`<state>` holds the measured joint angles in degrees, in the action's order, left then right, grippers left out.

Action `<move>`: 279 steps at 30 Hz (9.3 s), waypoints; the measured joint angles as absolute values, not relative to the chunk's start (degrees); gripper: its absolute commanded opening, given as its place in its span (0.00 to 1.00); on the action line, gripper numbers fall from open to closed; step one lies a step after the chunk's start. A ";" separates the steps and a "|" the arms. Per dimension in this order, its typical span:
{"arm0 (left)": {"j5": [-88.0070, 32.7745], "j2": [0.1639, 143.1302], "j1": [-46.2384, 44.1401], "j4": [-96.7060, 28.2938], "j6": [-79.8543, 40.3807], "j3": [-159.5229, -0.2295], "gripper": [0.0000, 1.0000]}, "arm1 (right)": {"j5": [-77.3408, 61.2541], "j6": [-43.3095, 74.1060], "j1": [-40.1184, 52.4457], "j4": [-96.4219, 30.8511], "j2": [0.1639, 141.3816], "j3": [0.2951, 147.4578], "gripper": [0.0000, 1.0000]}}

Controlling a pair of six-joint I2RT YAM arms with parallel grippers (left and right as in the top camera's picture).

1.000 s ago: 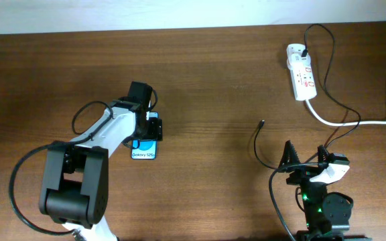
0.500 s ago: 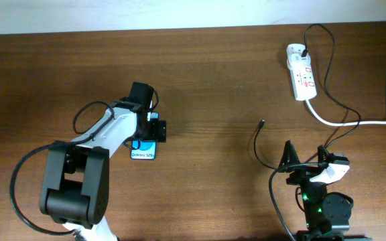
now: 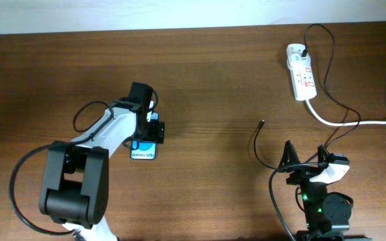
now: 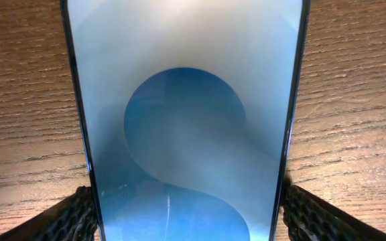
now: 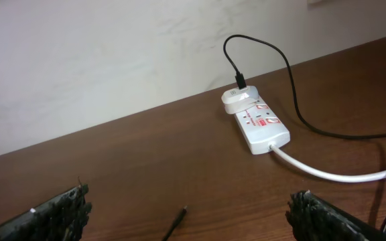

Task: Plug charger to phone and switch on socket

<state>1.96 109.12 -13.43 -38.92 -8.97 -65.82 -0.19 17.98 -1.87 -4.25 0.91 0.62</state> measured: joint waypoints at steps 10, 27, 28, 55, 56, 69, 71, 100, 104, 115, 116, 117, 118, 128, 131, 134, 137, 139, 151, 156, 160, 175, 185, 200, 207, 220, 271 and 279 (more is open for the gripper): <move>1.98 109.06 -13.39 -38.92 -8.60 -65.82 0.63 | -0.19 18.02 -1.87 -4.25 0.91 0.62 0.98; 1.52 113.43 -13.39 -61.56 -8.58 -80.36 0.50 | -0.19 17.98 -1.87 -4.25 0.91 0.62 0.98; 1.52 113.43 -13.39 -62.67 -8.58 -81.67 0.49 | -0.21 17.98 -1.87 -4.25 0.91 0.62 0.98; -1.08 99.11 -13.39 -82.26 -8.58 -99.15 0.37 | -0.19 18.02 -1.87 -4.25 0.91 0.62 0.99; -1.67 96.99 -13.39 -82.39 -8.58 -99.15 0.38 | -0.19 18.00 -1.87 -4.25 0.91 0.62 0.98; -4.62 78.19 -13.39 -83.64 -8.95 -99.24 0.41 | -0.21 18.02 -1.87 -4.25 0.91 0.62 0.98; -5.80 78.11 -13.39 -84.07 -9.10 -99.24 0.41 | -0.19 17.98 -1.87 -4.25 0.91 0.62 0.98; -10.74 80.99 -13.39 -83.74 -35.11 -99.24 0.41 | -0.19 18.02 -1.87 -4.27 0.91 0.62 0.98; -10.74 84.95 -13.39 -83.74 -37.34 -99.24 0.41 | -0.21 18.00 -1.87 -4.25 0.91 0.62 0.98; -12.05 89.06 -14.11 -83.44 -43.92 -99.24 0.40 | -23.29 27.77 -1.83 -2.50 0.91 0.62 0.98; -12.05 89.06 -14.11 -83.31 -44.73 -99.24 0.40 | -28.08 31.09 -1.83 -2.48 0.91 0.62 0.98; -12.08 89.06 -14.11 -82.52 -45.52 -99.24 0.40 | -33.58 34.98 -1.80 -2.48 0.91 0.62 0.98; -12.08 89.06 -14.11 -81.30 -46.28 -99.24 0.40 | -38.63 39.70 -1.80 -2.57 0.91 0.62 0.98; -11.57 89.36 -14.11 -77.30 -50.63 -99.24 0.40 | -51.59 70.54 -1.80 5.26 0.91 0.60 0.98; -11.55 91.26 -14.11 -77.08 -50.63 -99.24 0.40 | -52.95 73.14 -1.43 12.23 0.91 0.60 0.98; -11.57 93.27 -14.11 -76.95 -50.63 -99.24 0.41 | -52.80 73.82 0.16 13.98 0.91 0.60 0.98; -11.57 93.56 -14.11 -76.36 -50.63 -99.24 0.41 | -51.75 73.76 0.54 14.00 0.93 0.60 0.98; -11.57 93.56 -14.11 -75.99 -50.63 -99.24 0.41 | -51.42 72.31 0.54 13.91 1.98 0.78 0.98; -11.00 93.56 -14.13 -76.23 -50.65 -99.22 0.42 | -53.84 43.11 0.86 -0.86 49.06 34.54 0.98; -11.27 93.56 -14.13 -75.55 -50.65 -99.22 0.42 | -61.04 38.76 3.01 -1.08 59.35 40.56 0.99; -12.38 93.56 -14.13 -73.08 -51.68 -99.22 0.42 | -59.77 38.28 12.34 5.69 66.96 40.47 1.00; -13.56 93.56 -14.13 -71.64 -61.41 -99.22 0.42 | -25.41 46.74 33.85 31.40 76.51 40.49 0.98; -13.58 93.56 -14.13 -71.46 -61.63 -99.22 0.45 | -15.97 56.18 37.54 50.15 89.12 40.62 0.86; -13.56 93.56 -14.13 -71.44 -61.63 -99.22 0.46 | -11.09 61.34 40.93 53.60 91.26 40.62 0.58; -13.56 93.56 -14.13 -71.46 -61.63 -99.22 0.46 | -10.35 61.30 41.76 53.63 91.26 40.62 0.54; -13.56 93.56 -14.13 -71.68 -61.60 -99.22 0.47 | -10.37 61.32 41.85 53.60 91.26 40.86 0.49; -13.06 93.56 -15.97 -73.01 -60.53 -99.22 0.99 | -10.81 68.01 41.52 48.42 92.31 43.00 0.04; -7.07 90.35 -13.47 -73.67 -51.70 -99.22 0.99 | -24.12 86.15 29.76 34.09 92.77 43.18 0.05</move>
<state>-7.07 90.35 -13.47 -73.67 -51.70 -99.22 -24.12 86.15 29.76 34.09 92.77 43.18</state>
